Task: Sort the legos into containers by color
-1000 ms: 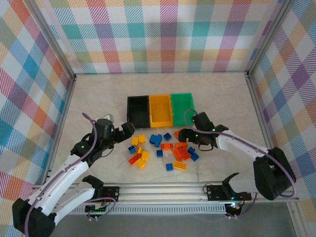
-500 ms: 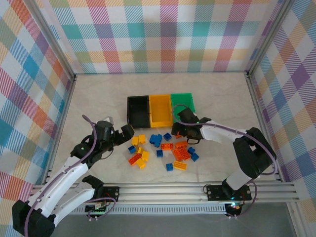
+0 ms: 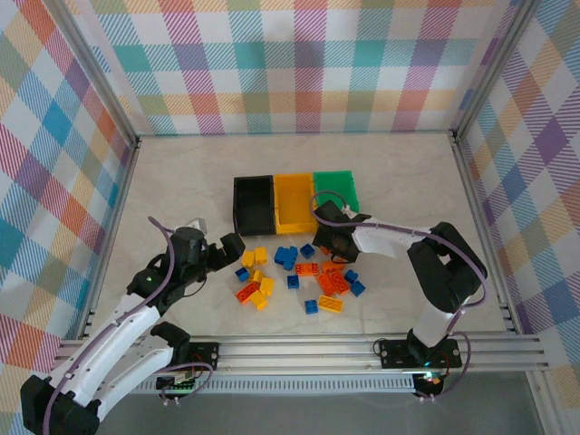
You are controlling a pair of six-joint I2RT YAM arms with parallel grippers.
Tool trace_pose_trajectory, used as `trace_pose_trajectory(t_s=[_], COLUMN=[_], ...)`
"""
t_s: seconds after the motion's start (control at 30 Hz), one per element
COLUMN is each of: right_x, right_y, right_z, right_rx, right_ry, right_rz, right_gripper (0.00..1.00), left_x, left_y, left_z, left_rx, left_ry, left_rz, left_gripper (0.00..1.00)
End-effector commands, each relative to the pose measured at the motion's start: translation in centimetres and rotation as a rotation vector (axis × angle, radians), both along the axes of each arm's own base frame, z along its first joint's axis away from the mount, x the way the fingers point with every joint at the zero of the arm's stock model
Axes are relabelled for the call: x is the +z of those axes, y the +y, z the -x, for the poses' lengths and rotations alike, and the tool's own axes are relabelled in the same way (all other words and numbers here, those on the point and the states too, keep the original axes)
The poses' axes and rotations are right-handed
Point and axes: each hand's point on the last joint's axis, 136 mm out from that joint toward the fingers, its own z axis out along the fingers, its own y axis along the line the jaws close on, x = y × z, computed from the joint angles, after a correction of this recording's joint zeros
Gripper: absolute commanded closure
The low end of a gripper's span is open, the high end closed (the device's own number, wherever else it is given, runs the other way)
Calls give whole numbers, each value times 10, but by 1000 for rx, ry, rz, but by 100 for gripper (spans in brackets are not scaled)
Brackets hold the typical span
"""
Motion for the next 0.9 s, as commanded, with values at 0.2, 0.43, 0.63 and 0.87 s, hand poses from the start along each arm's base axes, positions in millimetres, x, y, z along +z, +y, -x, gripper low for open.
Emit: trace_pose_trajectory(t_s=[0.2, 0.43, 0.63, 0.87], right_x=[-9, -3, 14, 85], right_y=[-29, -32, -38, -27], right_z=[16, 9, 8, 7], right_rx=[-73, 19, 78, 281], right_ry=[28, -8, -63, -202], right_rz=[93, 62, 31, -18], right_gripper=[40, 58, 68, 69], left_x=[-5, 2, 7, 16], left_y=[-4, -3, -5, 3], left_z=[6, 4, 3, 9], left_rx=[-13, -12, -10, 17], left_ry=[18, 13, 23, 45], left_rz=[21, 14, 23, -3], left_gripper=[0, 0, 0, 0])
